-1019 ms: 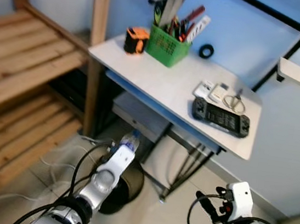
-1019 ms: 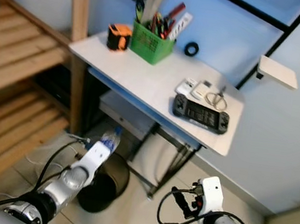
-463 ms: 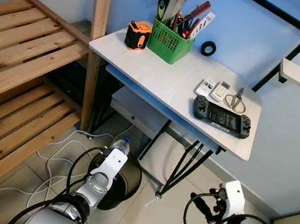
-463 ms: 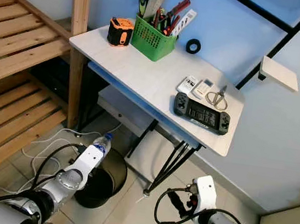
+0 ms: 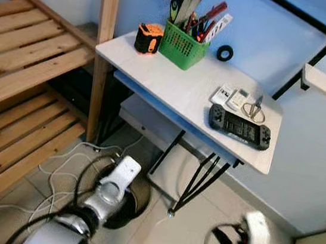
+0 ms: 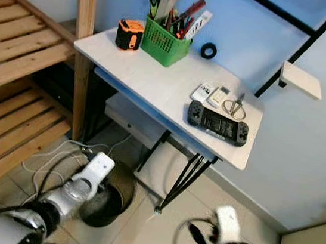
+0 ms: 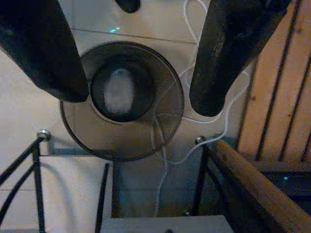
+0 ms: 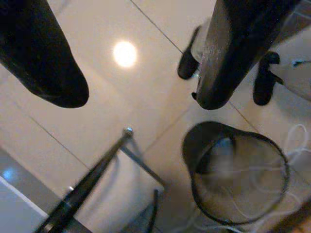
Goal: Clean up the room
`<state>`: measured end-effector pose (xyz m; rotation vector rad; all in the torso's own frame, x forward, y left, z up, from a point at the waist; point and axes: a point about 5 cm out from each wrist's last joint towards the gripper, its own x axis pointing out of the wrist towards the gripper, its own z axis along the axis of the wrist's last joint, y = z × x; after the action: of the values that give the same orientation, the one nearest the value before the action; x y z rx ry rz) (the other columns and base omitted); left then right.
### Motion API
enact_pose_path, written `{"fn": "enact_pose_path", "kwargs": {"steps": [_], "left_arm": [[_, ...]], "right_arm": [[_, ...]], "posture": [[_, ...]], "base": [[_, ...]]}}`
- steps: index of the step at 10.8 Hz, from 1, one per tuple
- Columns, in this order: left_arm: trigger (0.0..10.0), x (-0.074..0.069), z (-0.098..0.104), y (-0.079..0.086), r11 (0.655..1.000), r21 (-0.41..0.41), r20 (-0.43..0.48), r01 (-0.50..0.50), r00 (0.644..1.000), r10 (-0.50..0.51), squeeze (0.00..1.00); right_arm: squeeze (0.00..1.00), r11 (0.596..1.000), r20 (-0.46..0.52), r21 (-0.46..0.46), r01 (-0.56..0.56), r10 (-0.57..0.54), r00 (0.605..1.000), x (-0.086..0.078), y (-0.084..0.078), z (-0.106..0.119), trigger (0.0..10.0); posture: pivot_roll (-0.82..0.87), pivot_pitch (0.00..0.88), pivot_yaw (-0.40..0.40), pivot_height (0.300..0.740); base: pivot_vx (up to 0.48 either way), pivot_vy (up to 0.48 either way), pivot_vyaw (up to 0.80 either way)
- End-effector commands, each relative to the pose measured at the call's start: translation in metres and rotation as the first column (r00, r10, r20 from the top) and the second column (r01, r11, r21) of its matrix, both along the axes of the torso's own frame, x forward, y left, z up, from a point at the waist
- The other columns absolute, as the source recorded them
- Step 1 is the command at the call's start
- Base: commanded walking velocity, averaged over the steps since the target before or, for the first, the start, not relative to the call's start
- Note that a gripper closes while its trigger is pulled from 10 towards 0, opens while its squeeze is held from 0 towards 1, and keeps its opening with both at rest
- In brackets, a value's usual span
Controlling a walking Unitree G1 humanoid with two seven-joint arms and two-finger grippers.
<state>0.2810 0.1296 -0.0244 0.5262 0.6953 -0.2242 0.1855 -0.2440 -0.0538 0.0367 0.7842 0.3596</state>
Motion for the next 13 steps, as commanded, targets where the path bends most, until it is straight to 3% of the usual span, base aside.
{"fn": "enact_pose_path", "kwargs": {"steps": [1, 2, 3, 4, 5, 6, 7, 8, 9, 10, 11, 13], "left_arm": [[10.0, 0.001, 0.001, -0.006, 1.0, -0.002, 0.004, 0.024, 1.0, -0.024, 1.0], [10.0, 0.004, 0.004, -0.007, 0.999, 0.002, 0.025, 0.037, 0.999, -0.037, 1.0], [10.0, 0.013, 0.016, -0.019, 0.994, -0.08, 0.11, 0.072, 0.992, -0.063, 0.0], [10.0, 0.018, 0.024, -0.028, 0.984, -0.136, 0.17, 0.112, 0.981, -0.089, 0.0], [10.0, 0.027, 0.04, -0.034, 0.959, -0.233, 0.284, 0.159, 0.955, -0.089, 0.0], [10.0, 0.033, 0.08, -0.034, 0.905, -0.35, 0.479, 0.243, 0.876, -0.05, 0.0], [10.0, 0.033, 0.093, -0.032, 0.893, -0.359, 0.531, 0.272, 0.846, -0.045, 0.0], [10.0, 0.029, 0.128, -0.024, 0.87, -0.347, 0.651, 0.349, 0.757, -0.044, 0.0], [10.0, 0.025, 0.147, -0.018, 0.863, -0.317, 0.716, 0.392, 0.696, -0.053, 0.0], [10.0, 0.018, 0.166, -0.012, 0.861, -0.284, 0.782, 0.422, 0.622, -0.047, 0.0], [10.0, 0.016, 0.17, -0.009, 0.87, -0.283, 0.786, 0.403, 0.618, -0.03, 0.0], [10.0, 0.022, 0.163, -0.016, 0.869, -0.313, 0.745, 0.383, 0.667, -0.025, 0.0]], "right_arm": [[0.0, 0.999, 0.008, -0.032, 0.023, -0.023, 1.0, -0.002, -0.014, 0.003, 10.0], [0.0, 0.999, 0.015, -0.029, 0.019, -0.018, 1.0, -0.001, -0.013, 0.003, 10.0], [0.0, 0.998, 0.051, -0.019, 0.06, -0.059, 0.997, 0.003, -0.01, 0.004, 10.0], [0.0, 0.994, 0.077, -0.012, 0.105, -0.104, 0.992, 0.007, -0.009, 0.005, 10.0], [0.0, 0.987, 0.117, 0.008, 0.162, -0.162, 0.98, 0.028, 0.002, 0.011, 10.0], [0.0, 0.976, 0.206, 0.057, 0.212, -0.219, 0.954, 0.046, 0.016, 0.02, 10.0], [0.0, 0.972, 0.244, 0.075, 0.222, -0.233, 0.941, 0.047, 0.019, 0.022, 10.0], [0.0, 0.952, 0.363, 0.102, 0.289, -0.306, 0.88, 0.037, 0.017, 0.024, 10.0], [0.0, 0.926, 0.447, 0.116, 0.36, -0.372, 0.813, 0.037, 0.011, 0.032, 10.0], [0.0, 0.892, 0.589, 0.158, 0.423, -0.429, 0.685, 0.05, 0.006, 0.061, 10.0], [0.0, 0.884, 0.685, 0.183, 0.431, -0.429, 0.589, 0.061, 0.015, 0.098, 10.0], [0.0, 0.909, 0.717, 0.185, 0.373, -0.384, 0.581, 0.073, 0.039, 0.119, 10.0]], "posture": [[-0.09, 0.042, -0.25, 0.74], [-0.09, 0.035, -0.238, 0.74], [-0.07, 0.016, -0.208, 0.74], [-0.06, 0.009, -0.194, 0.74], [-0.04, 0.0, -0.14, 0.74], [-0.04, 0.0, -0.077, 0.74], [-0.03, 0.0, -0.056, 0.74], [-0.03, 0.0, -0.006, 0.74], [-0.04, 0.0, 0.027, 0.74], [-0.06, 0.0, 0.047, 0.74], [-0.06, 0.0, 0.053, 0.74], [-0.07, 0.0, 0.052, 0.74]], "base": [[0.0, 0.0, 0.0], [0.0, 0.0, 0.0], [0.0, 0.0, 0.0], [0.0, 0.0, 0.0], [0.0, 0.0, 0.0], [0.0, 0.0, 0.0], [0.0, 0.0, 0.0], [0.0, 0.0, 0.0], [0.0, 0.0, 0.0], [0.0, 0.0, 0.0], [0.0, 0.0, 0.0], [0.0, 0.0, -0.38]]}}
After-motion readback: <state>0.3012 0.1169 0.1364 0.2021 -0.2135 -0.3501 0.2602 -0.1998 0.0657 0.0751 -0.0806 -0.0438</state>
